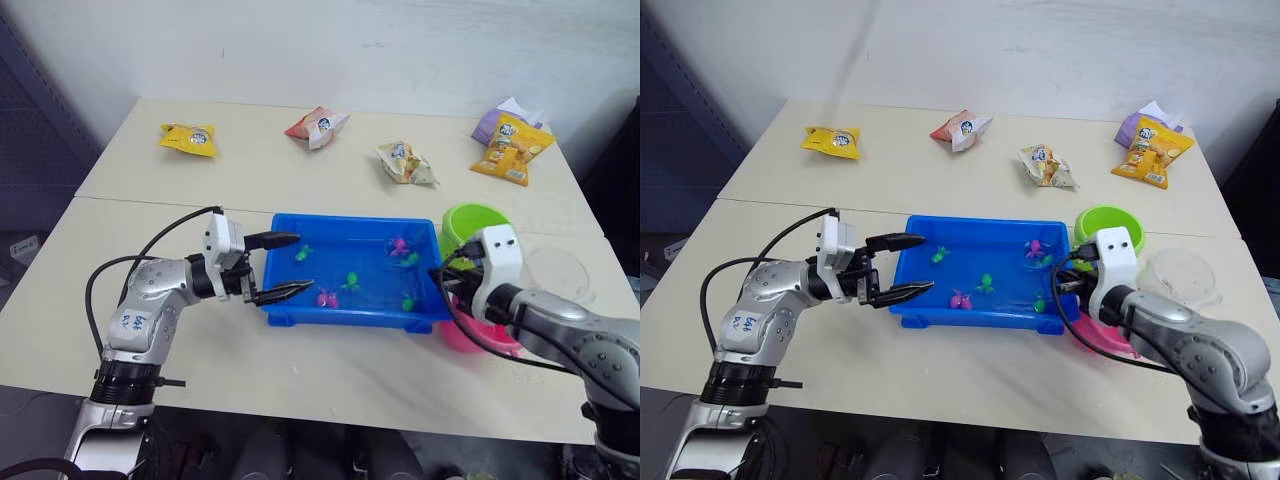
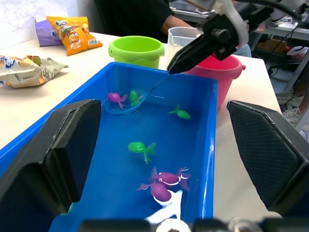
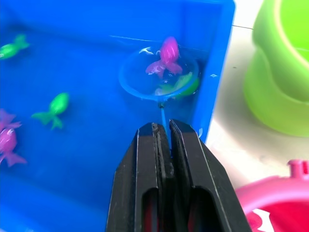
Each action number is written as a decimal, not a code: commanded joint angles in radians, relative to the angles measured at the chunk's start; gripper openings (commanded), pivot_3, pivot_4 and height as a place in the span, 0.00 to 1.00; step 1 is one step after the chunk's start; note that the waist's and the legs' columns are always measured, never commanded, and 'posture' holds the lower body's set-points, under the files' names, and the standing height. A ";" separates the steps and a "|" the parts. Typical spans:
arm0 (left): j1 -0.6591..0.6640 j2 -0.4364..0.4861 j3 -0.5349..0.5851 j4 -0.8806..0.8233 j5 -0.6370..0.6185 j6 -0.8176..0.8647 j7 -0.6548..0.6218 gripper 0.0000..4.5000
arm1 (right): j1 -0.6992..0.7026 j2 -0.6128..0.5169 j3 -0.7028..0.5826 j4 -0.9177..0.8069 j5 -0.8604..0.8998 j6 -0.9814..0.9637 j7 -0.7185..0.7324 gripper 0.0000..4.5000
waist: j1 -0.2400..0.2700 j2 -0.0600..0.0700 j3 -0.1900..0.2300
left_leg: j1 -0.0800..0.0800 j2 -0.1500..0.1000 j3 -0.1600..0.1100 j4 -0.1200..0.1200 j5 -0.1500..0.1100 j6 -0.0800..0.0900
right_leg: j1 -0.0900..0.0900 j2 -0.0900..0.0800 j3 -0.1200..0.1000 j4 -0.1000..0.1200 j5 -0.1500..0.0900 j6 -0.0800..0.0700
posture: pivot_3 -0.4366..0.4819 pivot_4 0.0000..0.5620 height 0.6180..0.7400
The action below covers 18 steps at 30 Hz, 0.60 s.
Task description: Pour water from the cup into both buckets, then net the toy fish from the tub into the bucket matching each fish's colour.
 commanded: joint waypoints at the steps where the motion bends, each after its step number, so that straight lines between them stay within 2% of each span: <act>1: 0.003 0.003 0.007 -0.028 -0.009 -0.009 -0.002 1.00 | 0.035 -0.015 -0.034 -0.067 -0.044 -0.048 0.071 0.00 | -0.001 0.000 0.000 | 0.000 0.000 0.000 0.000 0.000 0.000 | 0.000 0.000 0.000 0.000 0.000 0.000 | 0.48 0.27 1.00; 7: 0.002 0.001 0.004 -0.026 -0.009 -0.007 -0.006 1.00 | 0.126 -0.041 -0.042 -0.115 -0.132 -0.127 0.211 0.00 | -0.001 0.000 0.000 | 0.001 0.000 0.000 0.000 0.000 0.000 | 0.000 0.000 0.001 0.000 0.000 0.000 | 0.48 0.27 1.00; 18: 0.008 0.016 0.005 -0.028 -0.020 0.006 -0.035 1.00 | 0.337 -0.030 -0.272 -0.235 -0.188 -0.368 0.476 0.00 | 0.001 0.000 0.000 | 0.001 0.000 0.000 0.000 0.000 -0.001 | 0.000 0.000 0.001 0.000 0.000 0.000 | 0.48 0.27 1.00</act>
